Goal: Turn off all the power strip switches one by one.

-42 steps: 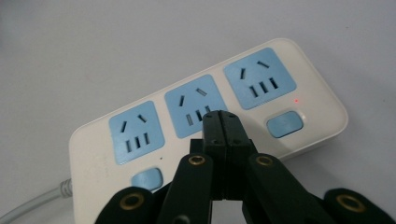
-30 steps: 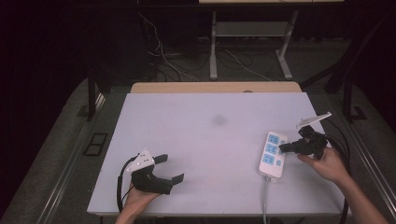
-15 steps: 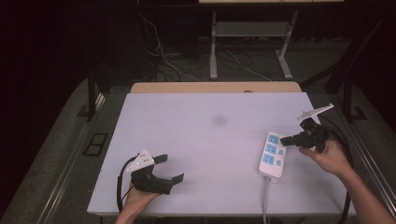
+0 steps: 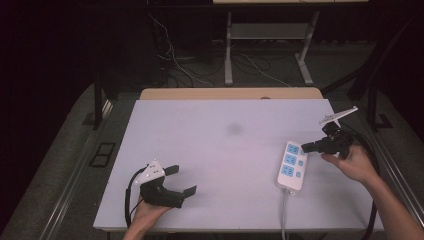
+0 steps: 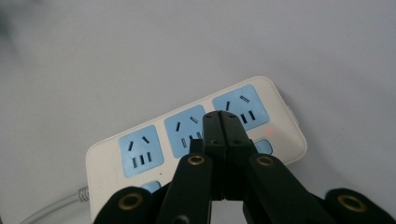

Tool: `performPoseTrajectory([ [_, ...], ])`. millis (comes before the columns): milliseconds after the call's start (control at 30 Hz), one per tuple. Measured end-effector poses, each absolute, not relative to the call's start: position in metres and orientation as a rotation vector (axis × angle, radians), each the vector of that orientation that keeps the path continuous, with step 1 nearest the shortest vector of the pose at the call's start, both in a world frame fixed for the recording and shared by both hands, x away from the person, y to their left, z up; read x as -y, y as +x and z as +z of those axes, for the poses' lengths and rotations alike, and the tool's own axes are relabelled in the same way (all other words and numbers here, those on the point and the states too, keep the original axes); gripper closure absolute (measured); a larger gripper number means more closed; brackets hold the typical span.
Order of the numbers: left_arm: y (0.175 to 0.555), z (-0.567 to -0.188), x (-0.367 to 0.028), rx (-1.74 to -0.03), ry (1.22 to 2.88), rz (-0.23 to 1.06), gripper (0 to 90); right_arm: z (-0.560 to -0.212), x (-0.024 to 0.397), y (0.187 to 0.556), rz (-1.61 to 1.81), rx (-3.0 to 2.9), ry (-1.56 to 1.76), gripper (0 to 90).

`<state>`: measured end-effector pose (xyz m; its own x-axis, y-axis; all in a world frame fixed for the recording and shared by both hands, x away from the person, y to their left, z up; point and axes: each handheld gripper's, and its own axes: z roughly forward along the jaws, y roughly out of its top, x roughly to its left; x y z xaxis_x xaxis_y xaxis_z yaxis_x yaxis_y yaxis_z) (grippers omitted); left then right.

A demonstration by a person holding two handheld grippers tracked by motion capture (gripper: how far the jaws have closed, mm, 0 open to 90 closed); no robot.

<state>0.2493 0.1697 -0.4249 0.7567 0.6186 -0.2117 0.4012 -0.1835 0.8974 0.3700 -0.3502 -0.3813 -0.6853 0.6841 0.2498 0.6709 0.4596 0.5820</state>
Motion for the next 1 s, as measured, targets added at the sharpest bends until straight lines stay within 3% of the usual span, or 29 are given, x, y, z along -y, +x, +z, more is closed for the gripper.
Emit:
performPoseTrajectory([
  [1000, 0.249, -0.424, -0.172, -0.794, 1.814, 0.251, 2.2, -0.408, 0.355, 0.391, 0.990, -2.694, 1.302, 89.8],
])
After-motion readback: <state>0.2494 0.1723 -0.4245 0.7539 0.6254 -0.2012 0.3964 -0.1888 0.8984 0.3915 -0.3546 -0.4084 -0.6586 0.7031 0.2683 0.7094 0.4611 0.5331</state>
